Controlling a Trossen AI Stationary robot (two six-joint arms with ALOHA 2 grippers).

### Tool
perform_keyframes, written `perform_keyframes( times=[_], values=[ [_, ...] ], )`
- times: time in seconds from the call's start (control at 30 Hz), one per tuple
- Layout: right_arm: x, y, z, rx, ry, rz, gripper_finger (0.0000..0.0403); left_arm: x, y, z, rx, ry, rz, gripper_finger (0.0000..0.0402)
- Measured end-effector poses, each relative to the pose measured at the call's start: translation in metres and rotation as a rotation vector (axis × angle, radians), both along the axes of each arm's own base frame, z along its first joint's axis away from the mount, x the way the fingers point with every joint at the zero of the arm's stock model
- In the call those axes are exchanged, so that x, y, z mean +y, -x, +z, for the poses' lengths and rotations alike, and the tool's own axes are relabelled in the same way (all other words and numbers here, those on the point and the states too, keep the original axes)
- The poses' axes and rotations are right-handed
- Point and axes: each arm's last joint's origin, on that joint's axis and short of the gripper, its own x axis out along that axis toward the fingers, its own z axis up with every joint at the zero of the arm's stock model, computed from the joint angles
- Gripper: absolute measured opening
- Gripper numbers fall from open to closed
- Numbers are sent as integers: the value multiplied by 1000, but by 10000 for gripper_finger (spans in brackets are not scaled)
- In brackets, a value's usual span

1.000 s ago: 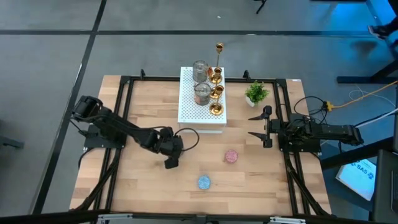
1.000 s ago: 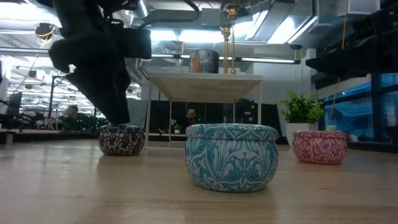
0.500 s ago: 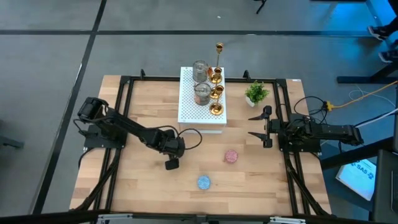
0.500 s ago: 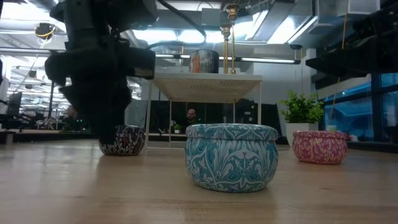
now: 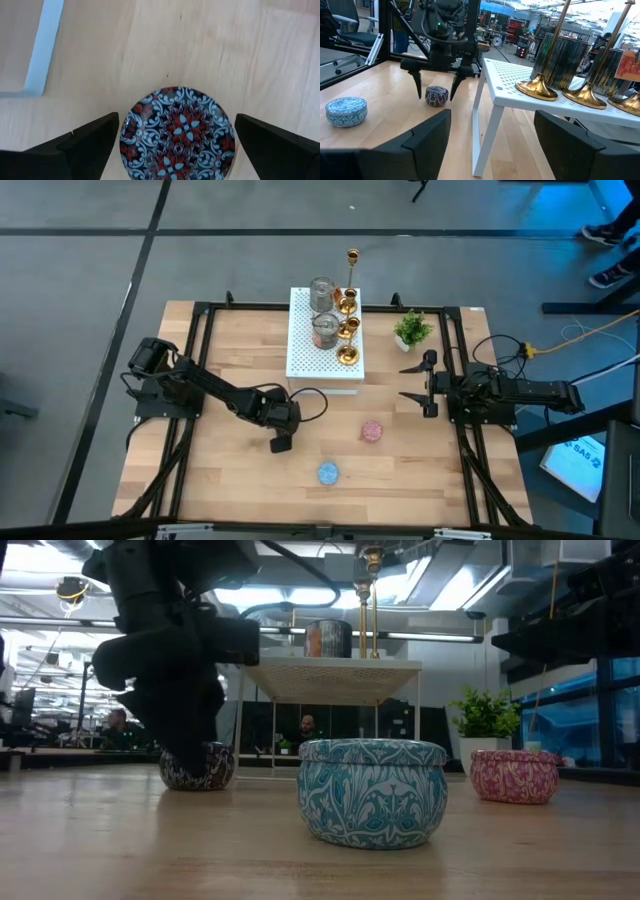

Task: Pick & Place candle stick holders
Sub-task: Put the red patterned scented candle on the shelf

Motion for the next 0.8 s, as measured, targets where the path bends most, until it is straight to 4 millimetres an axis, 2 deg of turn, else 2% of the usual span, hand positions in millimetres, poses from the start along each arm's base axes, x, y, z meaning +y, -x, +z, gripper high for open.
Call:
perform_keyframes(
  times=[0.17, 0.47, 0.8],
  values=[
    [0, 0, 0, 0, 0, 0, 291, 0, -1, 0, -9, 5, 6, 367],
    [0, 0, 0, 0, 0, 0, 291, 2, 0, 0, -6, -26, 40, 287],
    [0, 0, 0, 0, 0, 0, 291, 2, 0, 0, -4, -35, 18, 295]
  ],
)
